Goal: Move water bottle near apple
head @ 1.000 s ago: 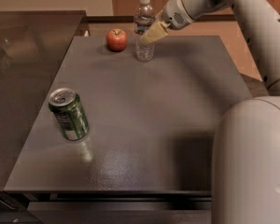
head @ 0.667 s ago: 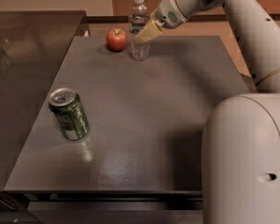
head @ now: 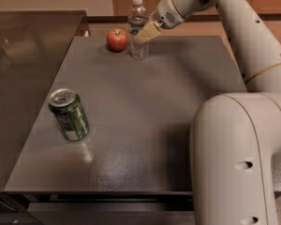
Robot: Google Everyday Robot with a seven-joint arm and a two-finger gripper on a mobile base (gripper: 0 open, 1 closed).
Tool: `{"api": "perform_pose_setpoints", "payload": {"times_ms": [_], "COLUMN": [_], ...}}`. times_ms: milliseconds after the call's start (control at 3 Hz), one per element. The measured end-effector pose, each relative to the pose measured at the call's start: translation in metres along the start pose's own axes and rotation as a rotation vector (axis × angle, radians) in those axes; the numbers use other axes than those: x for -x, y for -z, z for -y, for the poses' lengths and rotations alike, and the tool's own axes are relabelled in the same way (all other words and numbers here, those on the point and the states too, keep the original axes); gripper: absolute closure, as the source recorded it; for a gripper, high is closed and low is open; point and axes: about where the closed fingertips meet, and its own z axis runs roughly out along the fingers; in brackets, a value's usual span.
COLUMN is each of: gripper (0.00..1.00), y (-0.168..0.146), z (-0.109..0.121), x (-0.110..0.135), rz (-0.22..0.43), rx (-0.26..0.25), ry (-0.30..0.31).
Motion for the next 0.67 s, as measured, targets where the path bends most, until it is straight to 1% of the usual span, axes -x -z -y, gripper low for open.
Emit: {"api": "perform_pose_setpoints", "payload": {"times_ms": [333, 667], "gripper": [0.36, 0.13], "y": [-0.0013, -0.0049], "z": [0.0007, 0.0006], "x": [-0.0008, -0.0004], "rz": [0.011, 0.011], "rx": [0.018, 0.021], "ry": [0.006, 0.006]}}
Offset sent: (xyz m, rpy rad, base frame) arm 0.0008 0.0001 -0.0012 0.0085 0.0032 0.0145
